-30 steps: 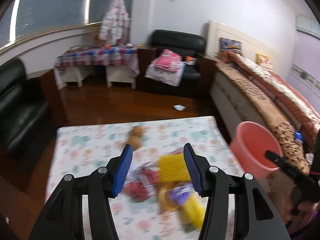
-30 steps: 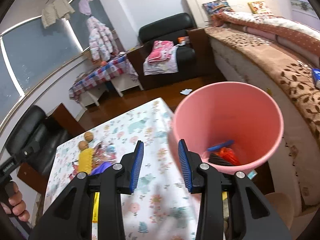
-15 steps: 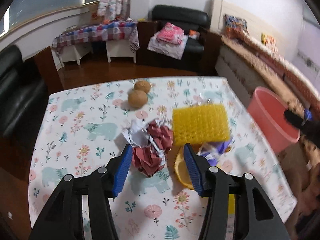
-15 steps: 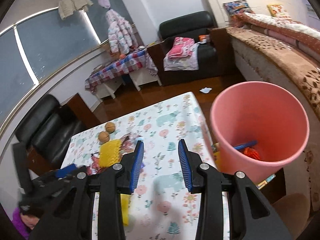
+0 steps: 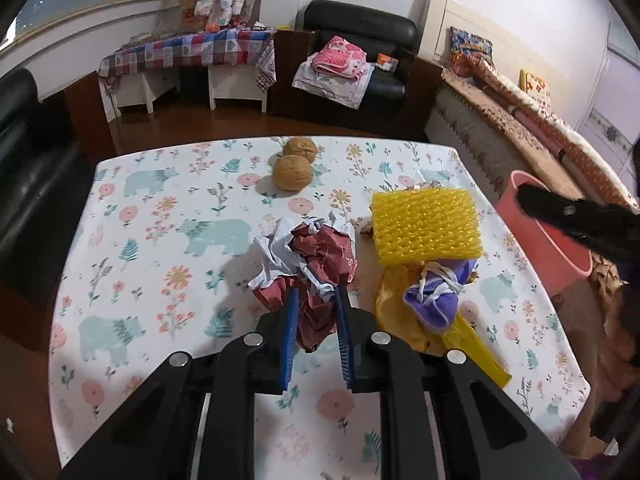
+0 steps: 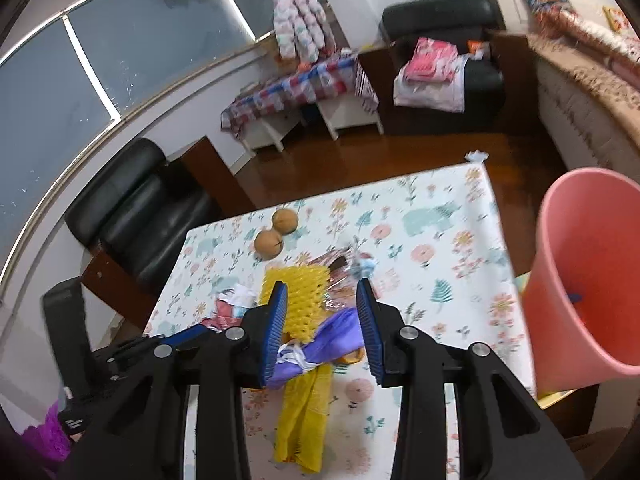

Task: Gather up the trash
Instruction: 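Grasp the crumpled red-white paper with the left tool while the right tool grasps the yellow foam mesh, then carry both items over the pink bucket and open both tools to drop them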

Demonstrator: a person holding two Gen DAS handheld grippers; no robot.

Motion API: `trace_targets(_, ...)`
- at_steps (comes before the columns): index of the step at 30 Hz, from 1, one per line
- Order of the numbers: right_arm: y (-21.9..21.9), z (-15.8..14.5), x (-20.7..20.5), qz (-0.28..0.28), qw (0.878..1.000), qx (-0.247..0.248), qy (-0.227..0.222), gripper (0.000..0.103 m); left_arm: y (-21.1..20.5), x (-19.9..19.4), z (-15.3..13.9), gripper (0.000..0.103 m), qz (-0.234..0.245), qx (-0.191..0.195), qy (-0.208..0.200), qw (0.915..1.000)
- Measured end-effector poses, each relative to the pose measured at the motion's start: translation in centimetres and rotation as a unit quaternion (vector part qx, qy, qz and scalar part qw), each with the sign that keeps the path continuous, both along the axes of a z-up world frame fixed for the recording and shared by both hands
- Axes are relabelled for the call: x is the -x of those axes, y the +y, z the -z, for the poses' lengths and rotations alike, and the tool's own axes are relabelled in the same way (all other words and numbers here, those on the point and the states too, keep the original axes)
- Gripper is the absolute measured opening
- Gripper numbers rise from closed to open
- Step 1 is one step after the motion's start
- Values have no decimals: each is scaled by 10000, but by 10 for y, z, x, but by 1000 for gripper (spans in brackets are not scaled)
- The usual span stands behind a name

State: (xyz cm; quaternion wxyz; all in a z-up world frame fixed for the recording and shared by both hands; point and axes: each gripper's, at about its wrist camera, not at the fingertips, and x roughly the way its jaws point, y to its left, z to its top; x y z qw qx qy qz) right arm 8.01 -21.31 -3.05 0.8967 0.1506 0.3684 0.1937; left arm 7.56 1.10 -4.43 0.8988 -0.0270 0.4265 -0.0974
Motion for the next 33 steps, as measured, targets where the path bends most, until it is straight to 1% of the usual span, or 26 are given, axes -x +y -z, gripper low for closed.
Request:
trace_targets(3,5,10,-6,-56,9998,-55,157,37,11,8,-7,17,-136,97,-71,9998)
trace_targets(8,16,29,-16,-78,9987,-135,484,37,21,17,-13,17,-254,32,-185,9995)
trace_targets(10,21,32,-17,-132,9982,-204,540,37,23,19,-14,17,-277,91,-182,9994)
trace_targets(13,28,34,-17,-188,9979,-158,606,36,24,20,-15,17,-295,144,-175,9993)
trace_targets(14,31,34,-15,-223,9980,-130,581,34,25,20,-15,17,-295,169,-167,9993)
trace_targets(15,33,33,-13,-252,9983,-59,529,21,25,20,-14,17,-294,196,-162,9992)
trace_targets(16,36,32,-10,-278,9985,72,456,14,25,21,-14,17,-288,214,-159,9992)
trace_targets(18,36,27,-3,-297,9989,144,328,10,25,21,-14,17,-282,242,-163,9992)
trace_targets(22,29,9,13,-370,9992,149,-17,8,23,21,-18,17,-254,325,-202,9989)
trace_targets(25,18,-3,24,-308,9993,33,-192,8,22,22,-24,17,-231,374,-242,9987)
trace_targets(28,2,-18,34,-75,9992,2,-384,8,18,24,-31,17,-182,422,-298,9985)
trace_targets(33,-28,-40,47,500,9956,192,-763,8,4,25,-46,17,0,427,-430,9982)
